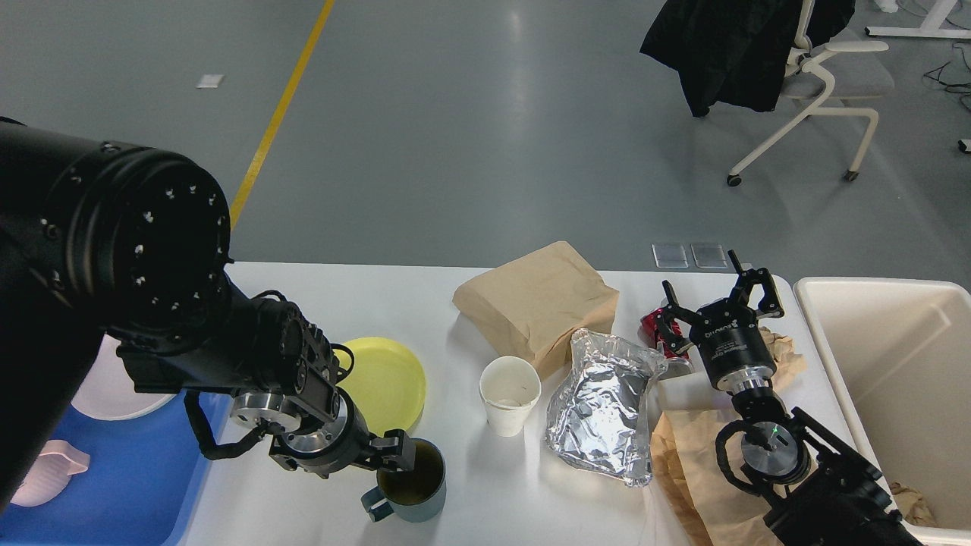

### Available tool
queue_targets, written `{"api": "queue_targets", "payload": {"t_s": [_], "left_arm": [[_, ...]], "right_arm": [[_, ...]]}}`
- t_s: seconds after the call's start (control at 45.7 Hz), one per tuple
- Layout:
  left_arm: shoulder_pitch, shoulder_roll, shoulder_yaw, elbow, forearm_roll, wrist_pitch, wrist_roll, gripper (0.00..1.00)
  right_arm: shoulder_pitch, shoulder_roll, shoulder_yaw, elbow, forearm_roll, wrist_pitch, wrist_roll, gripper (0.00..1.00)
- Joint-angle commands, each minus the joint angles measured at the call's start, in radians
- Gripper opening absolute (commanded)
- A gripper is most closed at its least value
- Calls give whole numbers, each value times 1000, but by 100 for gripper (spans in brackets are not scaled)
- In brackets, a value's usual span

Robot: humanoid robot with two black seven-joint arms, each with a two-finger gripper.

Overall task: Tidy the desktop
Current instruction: 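Move the left gripper to the dark green mug and grasp it, then lift the dark green mug onto the blue tray and release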

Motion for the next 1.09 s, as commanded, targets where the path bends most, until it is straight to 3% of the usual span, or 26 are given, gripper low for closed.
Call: {"api": "queue_targets", "payload": {"t_s": [0.0,0.175,0.306,0.503,0.591,0.657,0.963,1.073], "left_arm": [[34,-13,-5,26,1,21,-7,90],[73,-21,-5,58,1,28,-7,76],[83,-21,-1,69,1,28,5,51],[109,-21,6,90,-1,27,4,32],[112,-21,8,92,1,22,9,11],[112,-21,9,93,2,18,12,1],[97,-12,11,98,5,2,51,0],[31,5,14,87,5,-111,78,0]], "right_arm": [[0,0,0,1,0,0,0,100],[0,0,0,1,0,0,0,100],[0,0,0,1,0,0,0,100],[0,0,0,1,0,0,-1,100],[0,0,0,1,0,0,-1,100],[0,0,0,1,0,0,0,100],[0,0,0,-1,0,0,0,100],[0,0,0,-1,0,0,0,100]]}}
